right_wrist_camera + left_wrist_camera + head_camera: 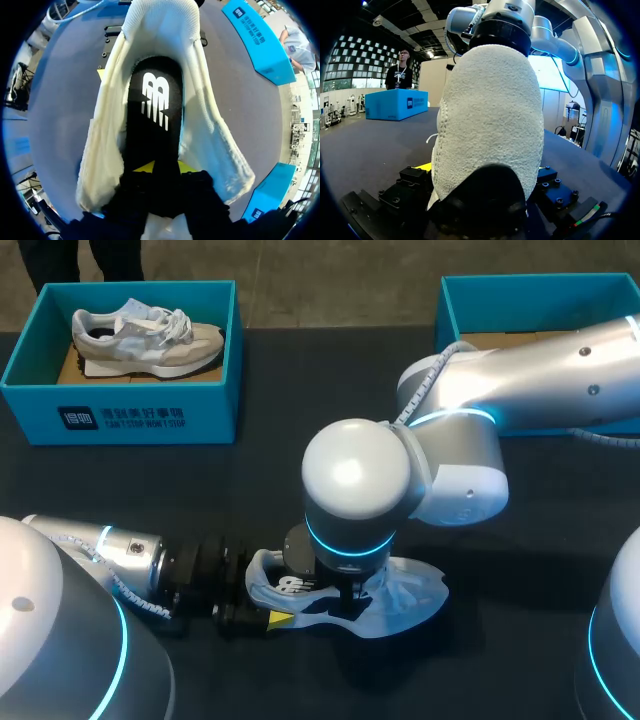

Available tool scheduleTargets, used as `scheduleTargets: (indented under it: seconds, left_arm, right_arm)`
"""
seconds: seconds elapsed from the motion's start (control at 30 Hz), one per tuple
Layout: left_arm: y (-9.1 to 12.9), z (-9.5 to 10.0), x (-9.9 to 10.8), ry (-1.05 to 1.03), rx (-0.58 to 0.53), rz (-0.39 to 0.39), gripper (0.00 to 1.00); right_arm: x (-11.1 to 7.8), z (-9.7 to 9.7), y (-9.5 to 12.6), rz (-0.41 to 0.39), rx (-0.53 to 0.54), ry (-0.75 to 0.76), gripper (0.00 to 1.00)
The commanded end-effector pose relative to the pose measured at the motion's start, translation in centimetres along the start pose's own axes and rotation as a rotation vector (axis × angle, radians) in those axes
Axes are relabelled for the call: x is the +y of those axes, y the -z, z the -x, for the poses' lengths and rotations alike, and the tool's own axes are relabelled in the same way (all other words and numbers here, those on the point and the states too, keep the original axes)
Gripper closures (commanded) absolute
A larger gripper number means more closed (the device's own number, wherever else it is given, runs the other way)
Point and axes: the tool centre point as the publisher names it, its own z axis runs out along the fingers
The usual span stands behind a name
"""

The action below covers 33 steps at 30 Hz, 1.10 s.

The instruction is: Take the shoe out of the shoebox, open the shoe tongue, remove and reinsert the insole, then place the shoe into the shoebox

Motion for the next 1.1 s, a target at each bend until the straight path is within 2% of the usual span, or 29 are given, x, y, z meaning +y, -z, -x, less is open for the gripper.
scheduleTargets:
  seconds: [0.03,0.17,0.4,0.87,1.0,1.1]
  left_arm:
    - [0.0,0.0,0.3,0.001,-0.001,0.002,1.0]
    - [0.0,0.0,0.3,0.001,-0.001,0.002,1.0]
    - [0.0,0.0,0.3,0.001,-0.001,0.002,1.0]
    - [0.0,0.0,0.3,0.001,-0.001,0.002,1.0]
    - [0.0,0.0,0.3,0.001,-0.001,0.002,1.0]
    - [0.0,0.0,0.3,0.001,-0.001,0.002,1.0]
  right_arm:
    - [0.5,-0.1,-0.4,-0.01,-0.007,0.001,0.69]
    - [0.8,0.3,-0.8,-0.013,-0.001,-0.001,0.69]
    - [1.4,-0.1,-3.2,-0.029,0.093,0.01,0.69]
    - [1.8,-4.0,-4.5,-0.083,0.241,0.023,0.69]
    - [1.9,-5.4,-4.8,-0.081,0.273,0.026,0.75]
    - [1.9,-6.1,-5.0,-0.075,0.298,0.022,0.92]
